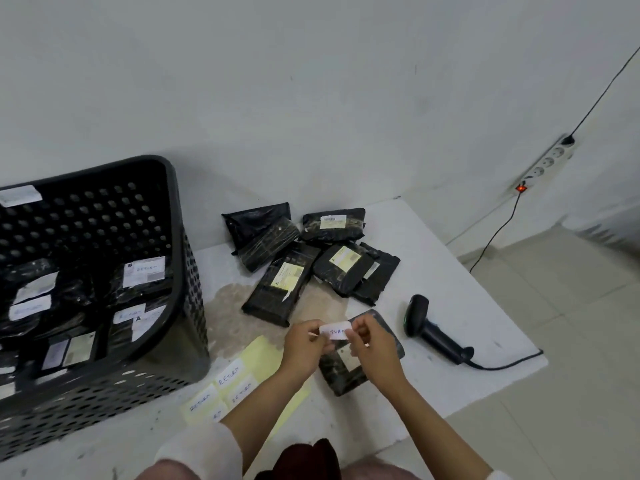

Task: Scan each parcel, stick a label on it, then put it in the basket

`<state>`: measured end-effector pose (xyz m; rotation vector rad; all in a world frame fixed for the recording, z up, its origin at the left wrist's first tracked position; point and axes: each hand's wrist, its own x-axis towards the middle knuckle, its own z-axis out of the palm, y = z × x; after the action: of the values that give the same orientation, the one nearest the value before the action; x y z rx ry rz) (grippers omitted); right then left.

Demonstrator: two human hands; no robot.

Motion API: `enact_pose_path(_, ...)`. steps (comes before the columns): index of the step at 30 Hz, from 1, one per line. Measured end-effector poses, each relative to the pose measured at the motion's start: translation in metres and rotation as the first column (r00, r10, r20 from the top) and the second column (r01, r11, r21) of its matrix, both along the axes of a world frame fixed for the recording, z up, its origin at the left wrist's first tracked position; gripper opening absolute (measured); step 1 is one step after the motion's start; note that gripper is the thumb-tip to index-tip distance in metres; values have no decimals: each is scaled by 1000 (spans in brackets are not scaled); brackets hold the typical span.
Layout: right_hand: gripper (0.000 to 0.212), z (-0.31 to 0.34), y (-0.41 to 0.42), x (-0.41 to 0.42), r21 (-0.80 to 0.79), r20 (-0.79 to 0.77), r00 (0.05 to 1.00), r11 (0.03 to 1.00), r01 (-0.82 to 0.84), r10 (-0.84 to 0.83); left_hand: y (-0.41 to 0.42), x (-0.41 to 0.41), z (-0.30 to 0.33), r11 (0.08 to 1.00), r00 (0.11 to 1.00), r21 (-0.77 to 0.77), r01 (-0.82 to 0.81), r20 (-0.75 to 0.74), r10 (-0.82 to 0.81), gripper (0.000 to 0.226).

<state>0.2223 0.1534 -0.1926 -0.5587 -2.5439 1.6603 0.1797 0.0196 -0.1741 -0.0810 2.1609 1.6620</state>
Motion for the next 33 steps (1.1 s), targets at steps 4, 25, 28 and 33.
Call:
enact_pose_path(4, 9, -2, 20, -17, -10, 62, 997, 999, -44, 44, 19, -7, -6, 988, 987, 29, -154, 54, 152, 11)
enact_pose_path(25, 13, -51, 35, -64, 512, 312, 863, 694, -505, 398, 39, -7, -68, 862, 889, -255, -438, 19, 457, 19)
enact_pose_path(28, 19, -51, 38, -63, 588, 282, 841, 610, -531, 461, 40, -8, -68, 859, 898, -283, -426, -13, 441, 16)
enact_pose_path(33, 47, -52, 48, -42, 838, 211, 641, 201, -507, 738, 40, -9, -70, 866, 922, -323, -382, -70, 381, 18)
